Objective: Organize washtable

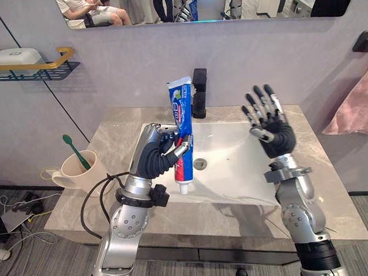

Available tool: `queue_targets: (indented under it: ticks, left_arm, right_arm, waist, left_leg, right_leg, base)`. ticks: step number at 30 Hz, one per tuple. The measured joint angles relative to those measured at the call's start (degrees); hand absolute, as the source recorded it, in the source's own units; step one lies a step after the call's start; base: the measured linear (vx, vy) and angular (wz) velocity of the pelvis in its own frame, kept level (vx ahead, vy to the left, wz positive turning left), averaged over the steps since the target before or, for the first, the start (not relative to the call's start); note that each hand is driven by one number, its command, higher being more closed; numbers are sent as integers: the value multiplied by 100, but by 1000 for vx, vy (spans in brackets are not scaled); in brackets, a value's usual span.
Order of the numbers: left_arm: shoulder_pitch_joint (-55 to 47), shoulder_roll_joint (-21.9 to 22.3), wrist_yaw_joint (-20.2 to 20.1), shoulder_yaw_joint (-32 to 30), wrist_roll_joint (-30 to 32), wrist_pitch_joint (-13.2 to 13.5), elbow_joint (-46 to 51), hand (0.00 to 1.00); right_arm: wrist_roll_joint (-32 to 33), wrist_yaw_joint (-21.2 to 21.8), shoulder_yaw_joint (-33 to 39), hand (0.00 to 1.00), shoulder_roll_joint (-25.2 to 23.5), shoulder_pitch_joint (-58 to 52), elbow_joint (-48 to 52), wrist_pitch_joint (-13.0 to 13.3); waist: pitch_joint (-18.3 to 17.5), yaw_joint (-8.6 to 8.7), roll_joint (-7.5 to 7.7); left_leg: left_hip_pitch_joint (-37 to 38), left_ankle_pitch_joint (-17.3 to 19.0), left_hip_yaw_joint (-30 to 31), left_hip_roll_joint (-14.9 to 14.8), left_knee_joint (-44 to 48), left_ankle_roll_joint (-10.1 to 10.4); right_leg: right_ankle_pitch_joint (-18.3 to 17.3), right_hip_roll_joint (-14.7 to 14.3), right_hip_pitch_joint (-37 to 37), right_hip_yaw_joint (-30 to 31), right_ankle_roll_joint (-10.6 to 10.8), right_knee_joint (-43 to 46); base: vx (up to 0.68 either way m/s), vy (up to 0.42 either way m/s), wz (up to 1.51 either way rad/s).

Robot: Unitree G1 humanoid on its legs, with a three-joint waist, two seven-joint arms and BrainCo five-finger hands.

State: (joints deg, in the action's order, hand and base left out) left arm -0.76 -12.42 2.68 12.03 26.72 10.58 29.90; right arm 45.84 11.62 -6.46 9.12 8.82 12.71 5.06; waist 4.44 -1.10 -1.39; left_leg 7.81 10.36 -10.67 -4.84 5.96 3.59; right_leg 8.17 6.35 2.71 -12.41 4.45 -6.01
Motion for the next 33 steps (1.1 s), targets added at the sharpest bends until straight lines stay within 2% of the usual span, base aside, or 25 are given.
queue_targets:
  ticks: [7, 9, 14, 21, 29, 30, 33]
  left_arm:
    - [380, -44, 1, 480, 118, 10, -322, 100]
    - [437, -138, -6, 647, 129, 28, -417, 100]
    - [490, -265, -14, 869, 276, 114, -652, 100]
    - [680, -534, -13, 988, 319, 222, -809, 100]
    - [681, -550, -10, 1010, 333, 342, -933, 100]
    - [681, -565, -7, 1011, 338, 368, -958, 100]
    - [678, -582, -3, 1015, 374, 403, -986, 100]
  right_arm:
    - [809, 140, -777, 0, 43, 122, -1, -192]
    - [1095, 253, -1072, 0, 55, 209, -2, -327]
    - [1535, 357, -1433, 0, 189, 415, -16, -403]
    - [1783, 355, -1504, 0, 471, 438, -20, -430]
    - [1888, 349, -1560, 0, 618, 440, -22, -430]
    - [1888, 347, -1560, 100, 619, 440, -22, -430]
    - [1886, 339, -1559, 100, 621, 440, -25, -431]
  waist:
    - [11, 4, -4]
    - [11, 24, -4]
    - [11, 9, -3]
    - [11, 11, 1]
    - [17, 15, 11]
    - [17, 15, 12]
    - [24, 13, 34]
  left_leg:
    - [-23, -16, 40, -2, -3, -3]
    - [-41, -25, 66, 0, -3, -6]
    - [-85, -53, 130, -2, -3, -4]
    - [-109, -81, 114, 0, -2, -6]
    - [-161, -121, 108, -15, -4, 26]
    - [-161, -122, 107, -15, -4, 27]
    - [-161, -125, 102, -14, -2, 28]
  right_leg:
    - [21, 0, -2, -38, -15, 20]
    - [24, 3, -3, -72, -18, 20]
    - [40, 3, -11, -140, -38, 19]
    - [116, 3, -50, -156, -71, -1]
    - [124, -12, -109, -150, -81, -1]
    - [126, -12, -109, -148, -85, -1]
    - [128, -12, -110, -141, -87, -2]
  base:
    - [-10, -8, 2]
    - [-25, -13, 5]
    - [-29, -17, 7]
    - [-41, -10, -2]
    - [-21, -11, -1]
    - [0, 0, 0]
    - [-23, -4, -1]
